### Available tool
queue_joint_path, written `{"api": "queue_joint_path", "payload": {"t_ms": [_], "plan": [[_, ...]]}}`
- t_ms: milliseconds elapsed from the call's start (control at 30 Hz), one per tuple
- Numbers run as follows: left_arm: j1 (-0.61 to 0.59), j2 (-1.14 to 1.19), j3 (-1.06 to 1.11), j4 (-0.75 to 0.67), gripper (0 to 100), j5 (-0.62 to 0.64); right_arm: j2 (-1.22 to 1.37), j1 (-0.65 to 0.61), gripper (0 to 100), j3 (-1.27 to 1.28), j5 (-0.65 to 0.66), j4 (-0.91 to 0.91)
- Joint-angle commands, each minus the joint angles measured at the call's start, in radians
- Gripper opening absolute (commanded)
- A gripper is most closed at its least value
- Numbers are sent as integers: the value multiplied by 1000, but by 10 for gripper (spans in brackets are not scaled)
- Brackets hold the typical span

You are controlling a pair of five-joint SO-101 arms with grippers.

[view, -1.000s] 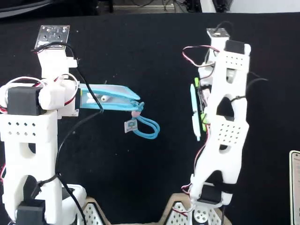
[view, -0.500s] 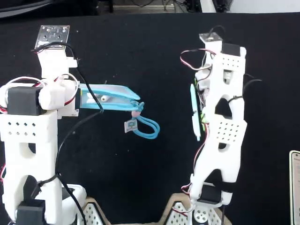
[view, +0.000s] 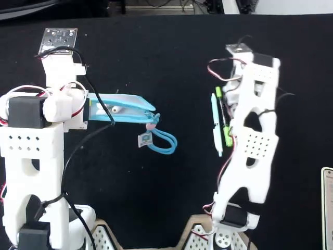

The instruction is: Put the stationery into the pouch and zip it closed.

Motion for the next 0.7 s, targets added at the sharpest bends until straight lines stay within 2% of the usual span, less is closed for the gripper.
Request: {"api": "queue_joint_path", "payload": {"t_ms": [0, 167, 333, 433, 500, 667], "plan": [[7, -12, -33, -2, 30, -2, -22, 100, 10, -119, 9, 3], [8, -12, -35, -2, 30, -2, -21, 126, 11, -266, 9, 152], [1, -12, -33, 0, 30, -3, -1, 118, 15, -268, 2, 143], [1, -12, -33, 0, 30, -3, 42, 123, 77, -257, 2, 143], [1, -12, -33, 0, 30, -3, 73, 147, 122, -257, 2, 143], [7, -12, -33, 0, 30, -3, 105, 215, 120, -282, 9, 140]]}}
